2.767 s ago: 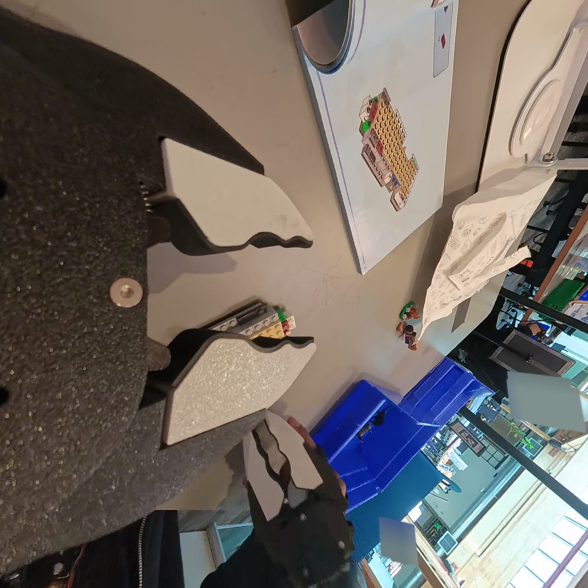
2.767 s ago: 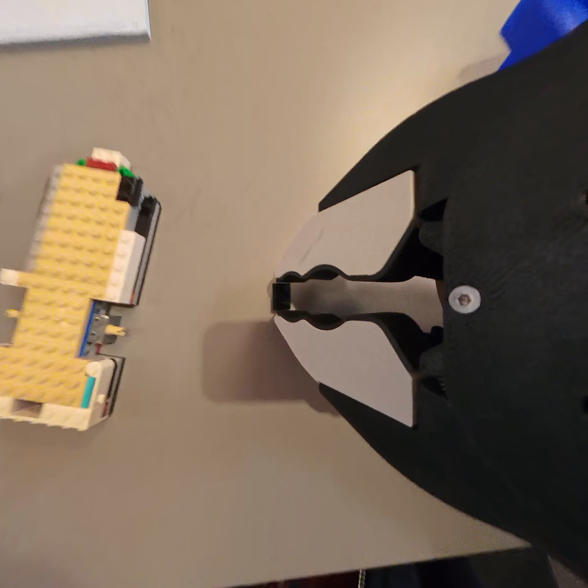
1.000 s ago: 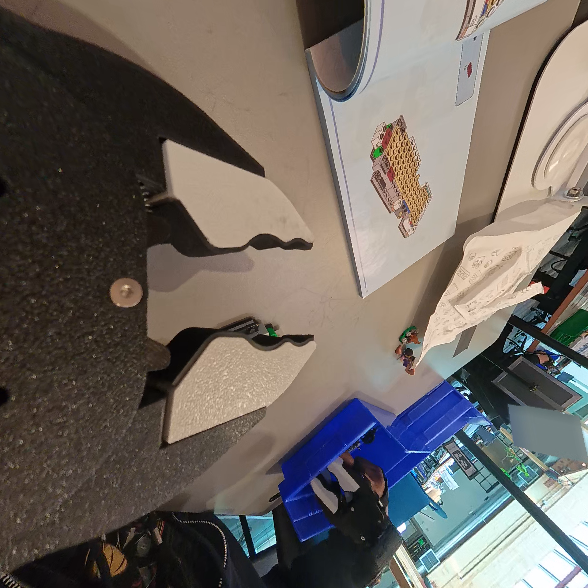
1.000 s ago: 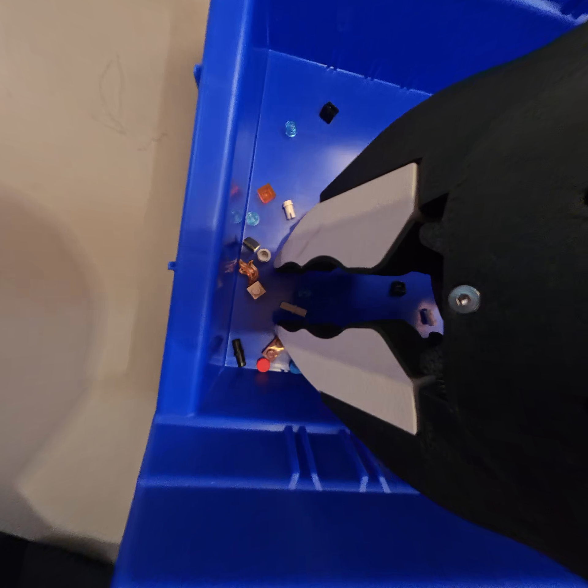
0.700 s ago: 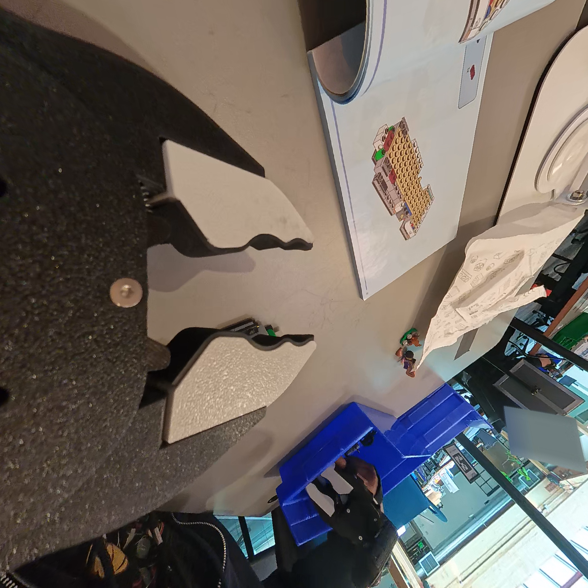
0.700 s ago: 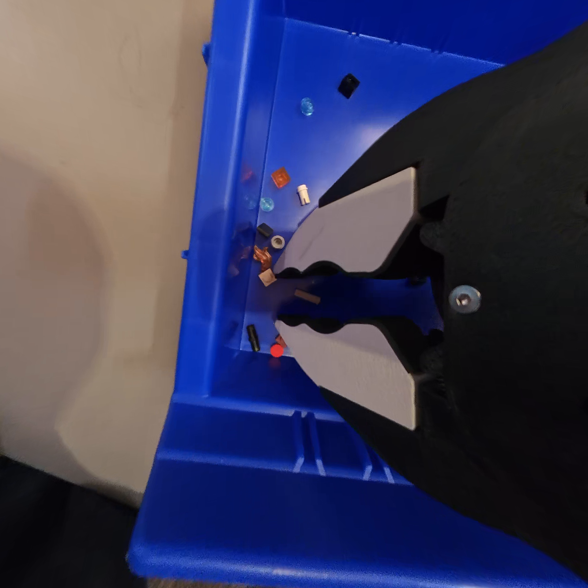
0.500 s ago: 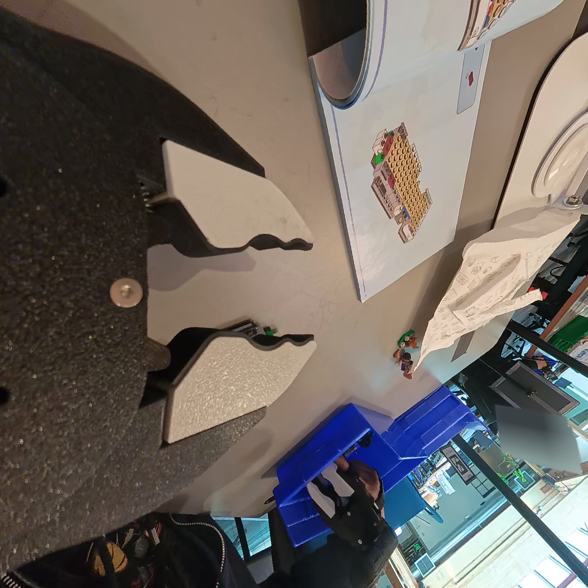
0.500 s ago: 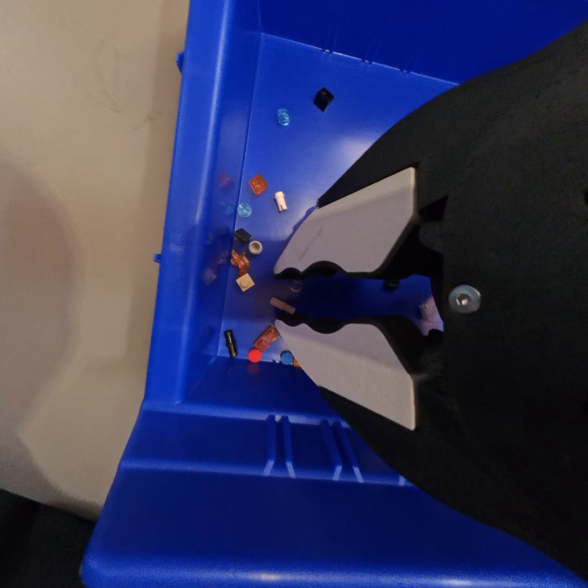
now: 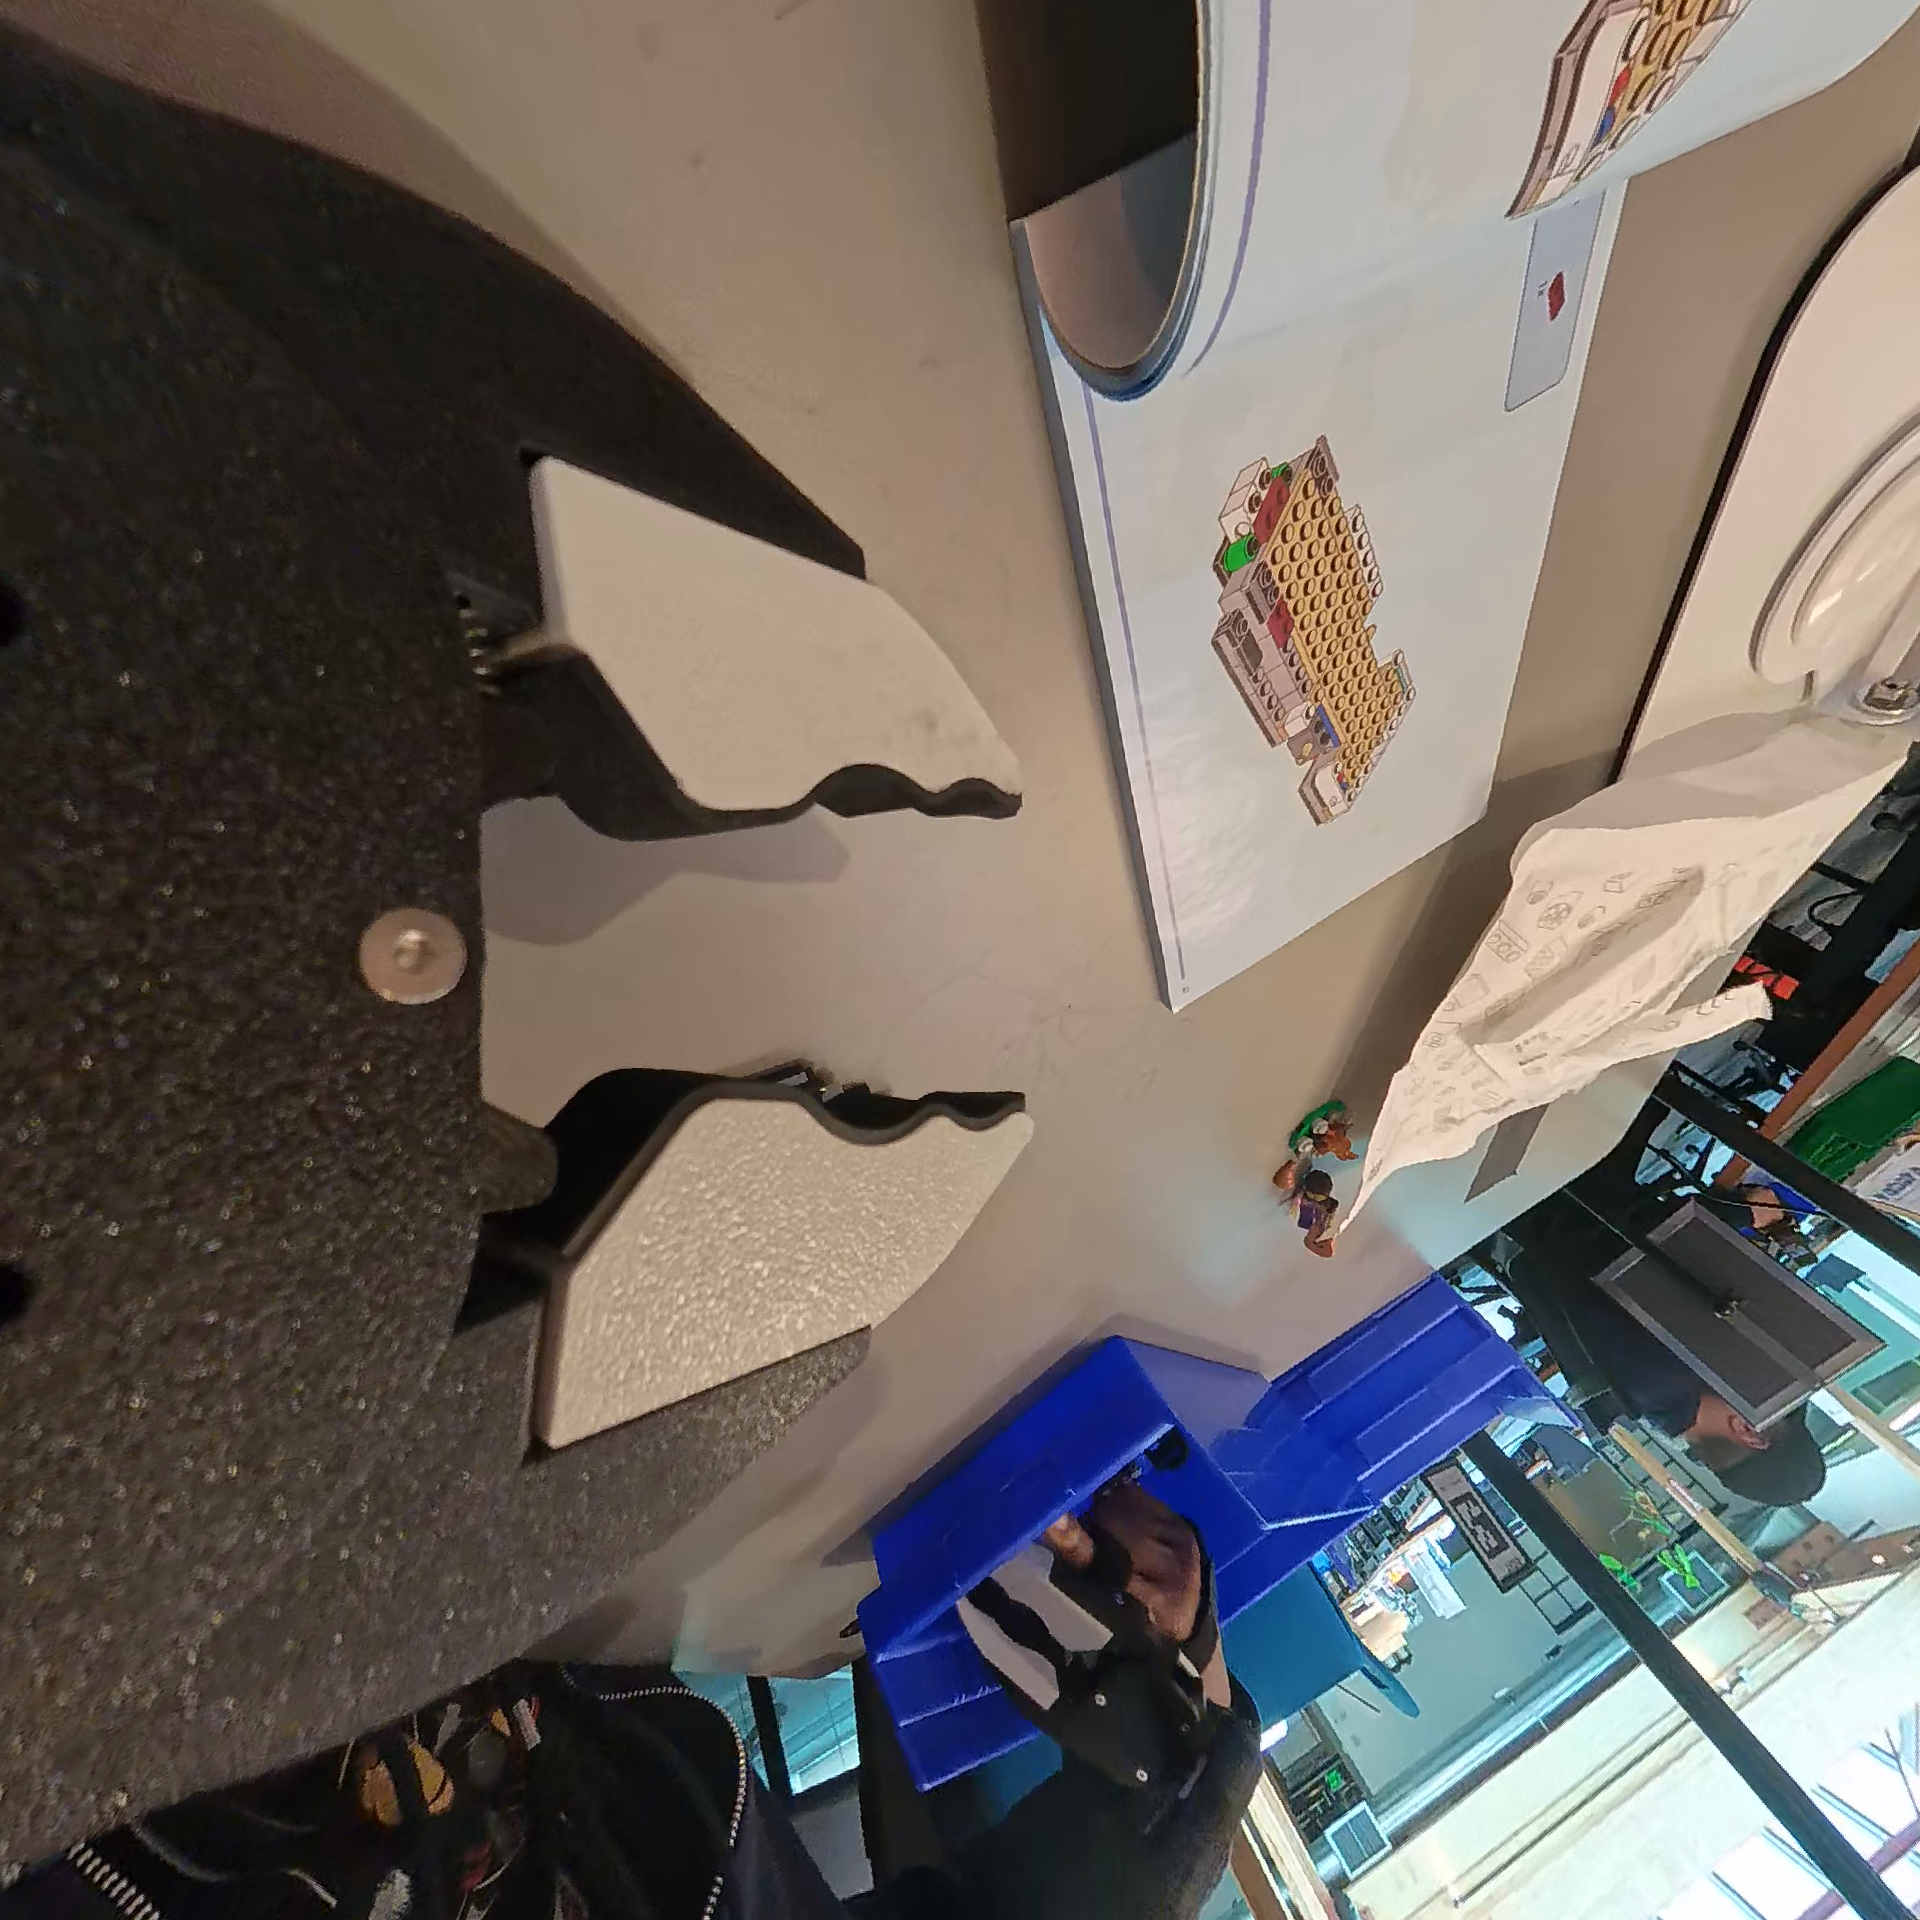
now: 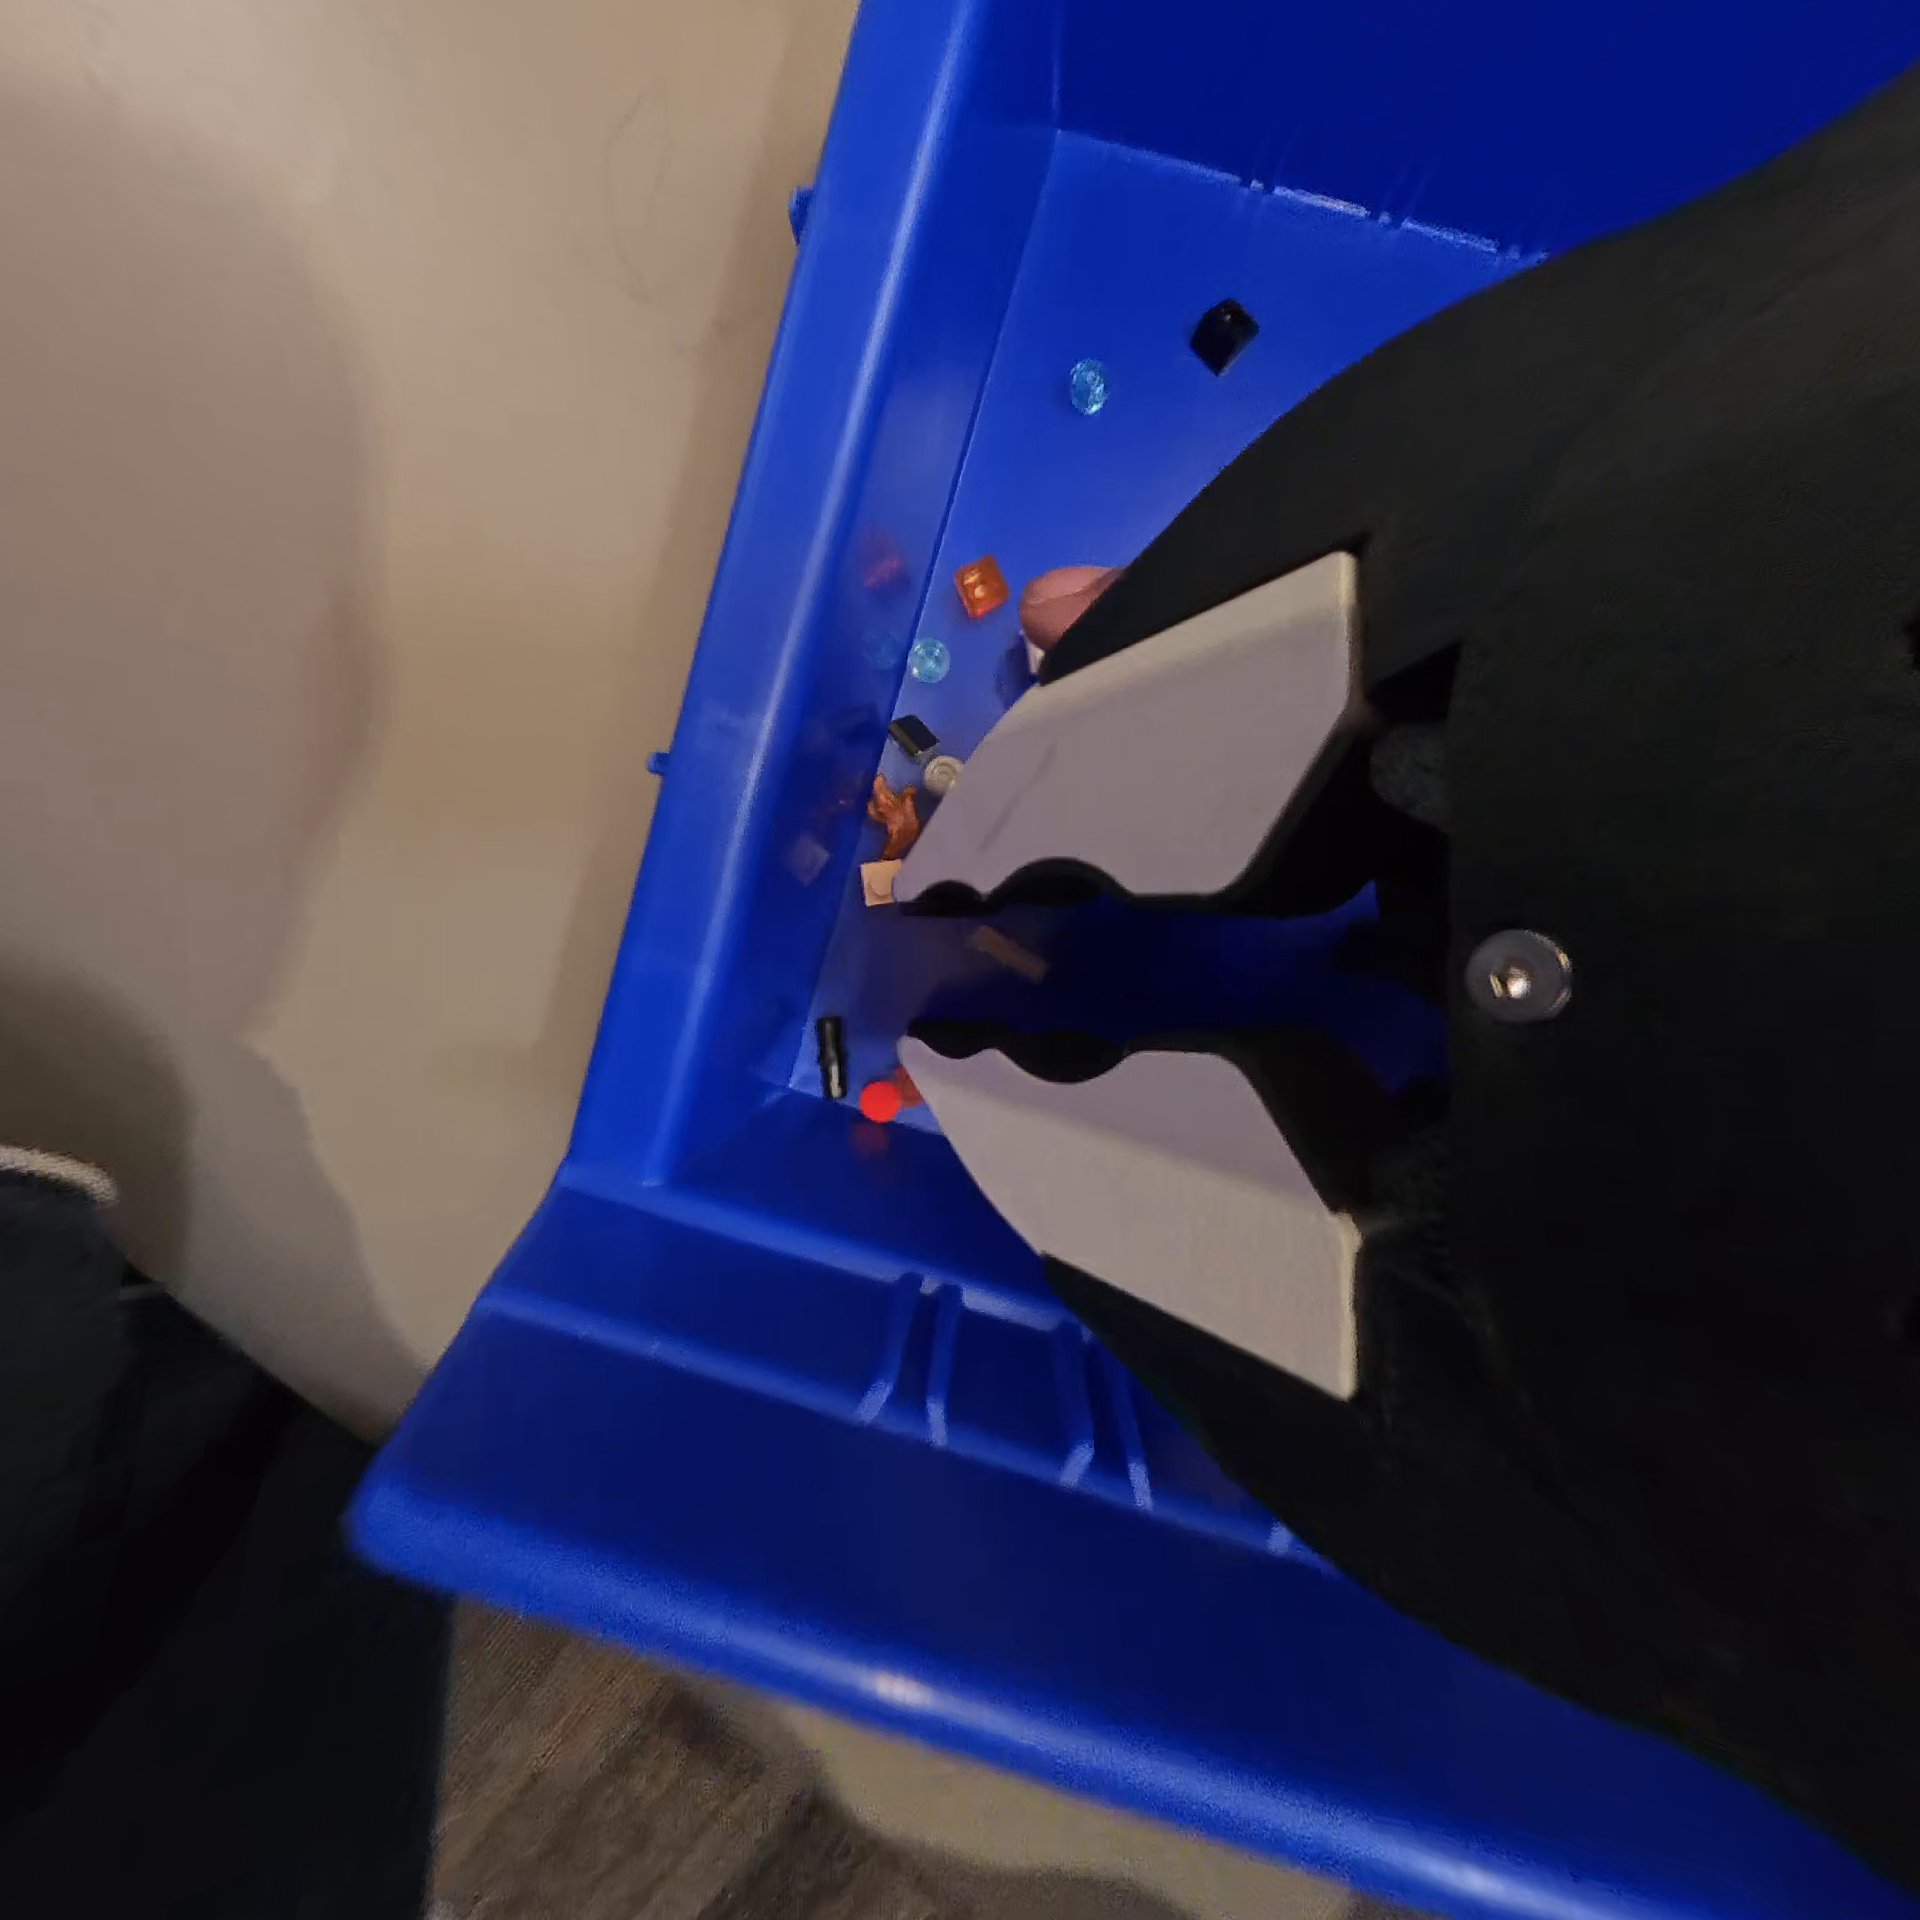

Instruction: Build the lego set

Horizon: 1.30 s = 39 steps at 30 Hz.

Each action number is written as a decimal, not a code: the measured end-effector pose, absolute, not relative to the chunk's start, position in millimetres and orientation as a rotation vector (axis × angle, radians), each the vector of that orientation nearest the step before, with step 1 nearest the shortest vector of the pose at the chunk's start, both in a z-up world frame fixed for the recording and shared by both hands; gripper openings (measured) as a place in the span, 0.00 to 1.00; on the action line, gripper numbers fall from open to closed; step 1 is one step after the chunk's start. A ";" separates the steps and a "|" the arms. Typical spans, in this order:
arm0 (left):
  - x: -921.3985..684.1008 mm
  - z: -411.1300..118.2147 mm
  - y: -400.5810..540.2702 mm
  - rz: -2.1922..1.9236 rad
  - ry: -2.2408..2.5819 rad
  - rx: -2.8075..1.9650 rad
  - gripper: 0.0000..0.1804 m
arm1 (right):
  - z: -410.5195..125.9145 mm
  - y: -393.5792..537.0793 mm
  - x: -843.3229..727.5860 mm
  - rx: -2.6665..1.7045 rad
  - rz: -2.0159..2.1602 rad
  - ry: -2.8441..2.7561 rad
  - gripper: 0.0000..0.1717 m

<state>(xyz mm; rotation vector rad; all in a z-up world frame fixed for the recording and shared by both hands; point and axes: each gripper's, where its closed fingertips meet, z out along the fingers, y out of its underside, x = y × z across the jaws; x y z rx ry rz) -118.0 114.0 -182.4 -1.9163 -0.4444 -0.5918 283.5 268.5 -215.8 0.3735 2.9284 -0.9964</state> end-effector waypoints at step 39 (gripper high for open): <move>-119.0 -183.4 114.8 -0.617 -0.453 -1.918 0.29 | -226.4 262.5 292.5 0.304 -0.894 2.950 0.04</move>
